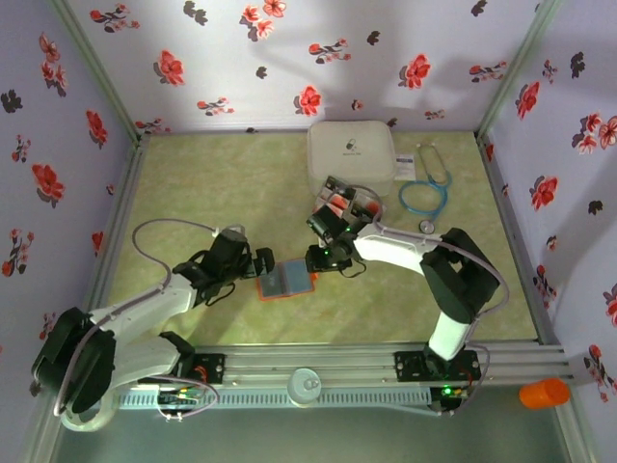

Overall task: Put the credit cards into the card holder
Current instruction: Move the card holder to the center of the table, then pick up the credit card from the storage box.

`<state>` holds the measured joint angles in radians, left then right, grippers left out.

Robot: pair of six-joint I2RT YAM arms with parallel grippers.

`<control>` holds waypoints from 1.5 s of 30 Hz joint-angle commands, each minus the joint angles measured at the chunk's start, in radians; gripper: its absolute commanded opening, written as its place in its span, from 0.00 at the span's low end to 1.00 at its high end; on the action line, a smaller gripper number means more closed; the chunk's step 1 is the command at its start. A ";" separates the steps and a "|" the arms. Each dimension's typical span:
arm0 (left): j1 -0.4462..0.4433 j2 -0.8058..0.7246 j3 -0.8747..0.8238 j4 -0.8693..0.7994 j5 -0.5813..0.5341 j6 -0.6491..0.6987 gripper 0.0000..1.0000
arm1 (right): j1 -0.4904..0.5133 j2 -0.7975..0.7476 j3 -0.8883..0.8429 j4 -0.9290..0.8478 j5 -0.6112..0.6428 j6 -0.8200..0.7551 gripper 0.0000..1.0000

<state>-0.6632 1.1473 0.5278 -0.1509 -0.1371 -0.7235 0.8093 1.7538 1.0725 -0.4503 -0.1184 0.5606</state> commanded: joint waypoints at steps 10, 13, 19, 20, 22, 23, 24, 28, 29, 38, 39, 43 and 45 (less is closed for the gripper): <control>-0.053 0.087 0.040 0.071 0.006 0.004 1.00 | -0.031 -0.052 -0.076 -0.003 0.091 0.019 0.00; -0.059 0.098 0.037 0.080 0.007 0.002 1.00 | -0.040 -0.087 -0.119 0.001 0.099 0.031 0.00; -0.059 0.104 0.036 0.080 0.005 0.012 1.00 | -0.053 -0.156 -0.207 0.019 0.108 0.059 0.06; -0.058 0.106 0.037 0.078 0.005 0.013 1.00 | -0.056 -0.169 -0.210 0.014 0.104 0.058 0.16; -0.058 0.110 0.039 0.075 0.005 0.015 1.00 | -0.063 -0.200 -0.195 -0.007 0.098 0.046 0.28; -0.058 0.111 0.039 0.076 0.004 0.015 1.00 | -0.066 -0.220 -0.177 -0.027 0.096 0.035 0.32; -0.058 0.113 0.037 0.074 0.004 0.015 1.00 | -0.070 -0.238 -0.155 -0.051 0.098 0.019 0.34; -0.059 0.111 0.034 0.074 0.001 0.013 1.00 | -0.105 -0.288 -0.036 -0.166 0.138 -0.064 0.41; -0.058 0.111 0.034 0.074 0.001 0.014 1.00 | -0.120 -0.291 -0.002 -0.194 0.148 -0.093 0.43; -0.058 0.100 0.021 0.058 -0.007 0.015 1.00 | -0.275 -0.178 0.217 -0.360 0.192 -0.321 0.44; -0.058 0.098 0.019 0.056 -0.009 0.016 1.00 | -0.282 -0.156 0.235 -0.375 0.205 -0.335 0.44; -0.058 0.092 0.012 0.053 -0.013 0.013 1.00 | -0.288 -0.083 0.291 -0.411 0.251 -0.378 0.41; -0.058 0.092 0.012 0.051 -0.015 0.016 1.00 | -0.288 -0.049 0.315 -0.419 0.262 -0.391 0.39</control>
<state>-0.7155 1.2518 0.5472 -0.0856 -0.1307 -0.7235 0.5213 1.6718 1.3411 -0.7971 0.0944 0.2317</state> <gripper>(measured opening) 0.998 0.396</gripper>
